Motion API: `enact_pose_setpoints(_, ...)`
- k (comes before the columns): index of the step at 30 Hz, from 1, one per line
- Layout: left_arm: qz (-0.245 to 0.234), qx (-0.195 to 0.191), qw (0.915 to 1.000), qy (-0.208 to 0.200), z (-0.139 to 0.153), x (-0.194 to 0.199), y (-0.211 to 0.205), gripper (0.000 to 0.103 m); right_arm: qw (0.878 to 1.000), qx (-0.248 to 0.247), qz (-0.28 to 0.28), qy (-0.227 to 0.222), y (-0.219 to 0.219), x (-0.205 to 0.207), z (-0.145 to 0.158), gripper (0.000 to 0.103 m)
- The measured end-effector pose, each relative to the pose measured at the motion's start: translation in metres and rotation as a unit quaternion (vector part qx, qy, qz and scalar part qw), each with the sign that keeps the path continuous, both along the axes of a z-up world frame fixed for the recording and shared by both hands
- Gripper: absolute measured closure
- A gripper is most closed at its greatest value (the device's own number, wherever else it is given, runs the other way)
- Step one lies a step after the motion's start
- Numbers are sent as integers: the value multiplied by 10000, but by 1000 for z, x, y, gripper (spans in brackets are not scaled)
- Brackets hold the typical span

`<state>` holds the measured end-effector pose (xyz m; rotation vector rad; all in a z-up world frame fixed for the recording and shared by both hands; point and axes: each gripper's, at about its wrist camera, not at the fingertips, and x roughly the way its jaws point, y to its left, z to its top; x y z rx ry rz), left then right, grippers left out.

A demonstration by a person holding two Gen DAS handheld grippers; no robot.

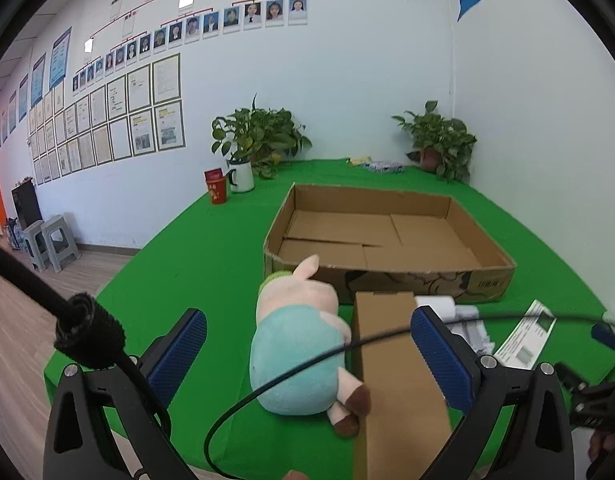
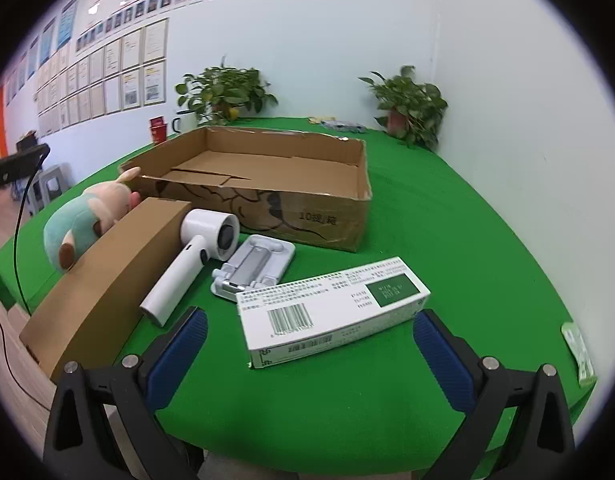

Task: Organize objects
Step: 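Move the right tool toward the plush pig lying on the table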

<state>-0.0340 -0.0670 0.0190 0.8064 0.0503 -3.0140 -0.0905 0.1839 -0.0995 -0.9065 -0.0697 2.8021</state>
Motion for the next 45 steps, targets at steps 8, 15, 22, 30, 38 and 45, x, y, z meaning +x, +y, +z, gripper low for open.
enact_pose_setpoints(8,163,6,9996,218,43,3,-18,0,9843,208,1749,-97,-33,27,-4,1)
enact_pose_setpoints(15,-1405,-56,9874,-726,-5,11,52,1,9735,-218,2218,508,-53,50,20,1)
enact_pose_setpoints(22,-1873,1194,9569,-1872,-65,24,42,2,9826,-762,1205,1194,5,64,48,1)
enact_pose_setpoints(30,-1452,815,9739,-1541,-66,26,27,3,9855,-1286,661,889,21,28,37,1)
enact_pose_setpoints(38,-1534,1285,9606,-1928,-85,21,3,5,9563,-2311,1773,256,-22,-23,23,1)
enact_pose_setpoints(45,-1239,1691,9631,-1691,-77,16,-43,13,9256,-2707,2647,-35,-65,-63,35,1)
